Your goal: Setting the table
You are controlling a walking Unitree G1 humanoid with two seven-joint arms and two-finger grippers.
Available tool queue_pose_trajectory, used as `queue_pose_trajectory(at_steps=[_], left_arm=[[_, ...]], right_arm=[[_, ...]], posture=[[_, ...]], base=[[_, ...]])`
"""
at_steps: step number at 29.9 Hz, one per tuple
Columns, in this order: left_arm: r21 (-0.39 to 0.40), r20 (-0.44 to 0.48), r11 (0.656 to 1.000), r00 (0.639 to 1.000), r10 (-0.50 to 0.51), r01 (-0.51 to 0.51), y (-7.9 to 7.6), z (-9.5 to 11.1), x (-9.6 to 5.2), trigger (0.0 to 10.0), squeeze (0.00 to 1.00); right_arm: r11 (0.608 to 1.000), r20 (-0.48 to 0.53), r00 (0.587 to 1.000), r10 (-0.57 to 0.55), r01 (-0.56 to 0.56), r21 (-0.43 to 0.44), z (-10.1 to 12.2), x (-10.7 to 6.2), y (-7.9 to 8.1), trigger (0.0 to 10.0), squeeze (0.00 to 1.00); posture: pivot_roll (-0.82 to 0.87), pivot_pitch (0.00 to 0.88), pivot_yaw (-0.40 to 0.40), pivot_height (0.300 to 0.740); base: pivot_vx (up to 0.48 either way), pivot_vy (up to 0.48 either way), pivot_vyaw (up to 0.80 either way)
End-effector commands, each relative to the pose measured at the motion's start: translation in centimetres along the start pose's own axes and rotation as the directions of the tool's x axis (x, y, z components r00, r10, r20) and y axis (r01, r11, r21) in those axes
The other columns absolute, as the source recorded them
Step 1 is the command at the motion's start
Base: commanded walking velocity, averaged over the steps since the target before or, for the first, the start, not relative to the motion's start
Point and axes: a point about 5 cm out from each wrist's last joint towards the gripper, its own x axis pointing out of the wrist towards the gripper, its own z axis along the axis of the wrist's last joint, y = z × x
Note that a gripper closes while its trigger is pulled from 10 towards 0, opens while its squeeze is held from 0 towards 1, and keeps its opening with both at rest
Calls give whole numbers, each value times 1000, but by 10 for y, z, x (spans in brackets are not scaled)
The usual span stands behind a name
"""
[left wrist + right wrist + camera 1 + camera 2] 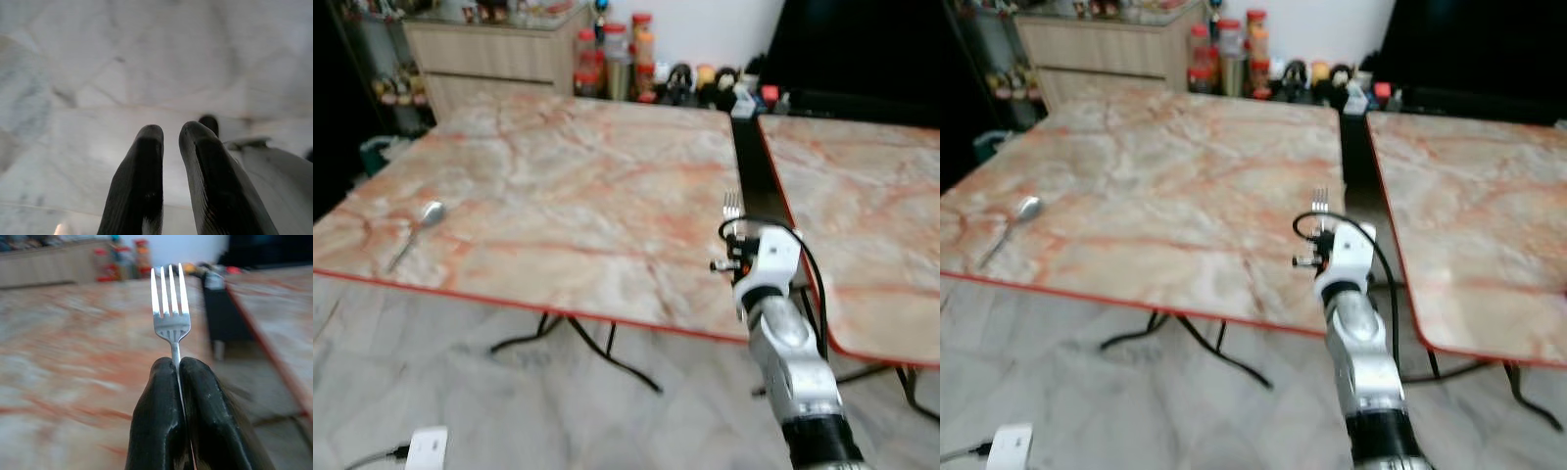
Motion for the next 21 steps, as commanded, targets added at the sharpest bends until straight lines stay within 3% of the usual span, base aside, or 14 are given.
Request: queue_pose_trajectory(at_steps=[1,21], left_arm=[[20,-16,1000,1000,3,-3,4,-4,-1,10000,0],[35,-18,999,1000,-6,6,5,-4,-1,10000,0]], right_arm=[[1000,55,998,7,-8,12,14,2,3,10000,0],[1000,50,999,12,-13,10,11,-2,6,10000,0]], posture=[[-19,50,-27,740],[-31,38,-19,740]], base=[[0,-394,0],[0,-393,0]])
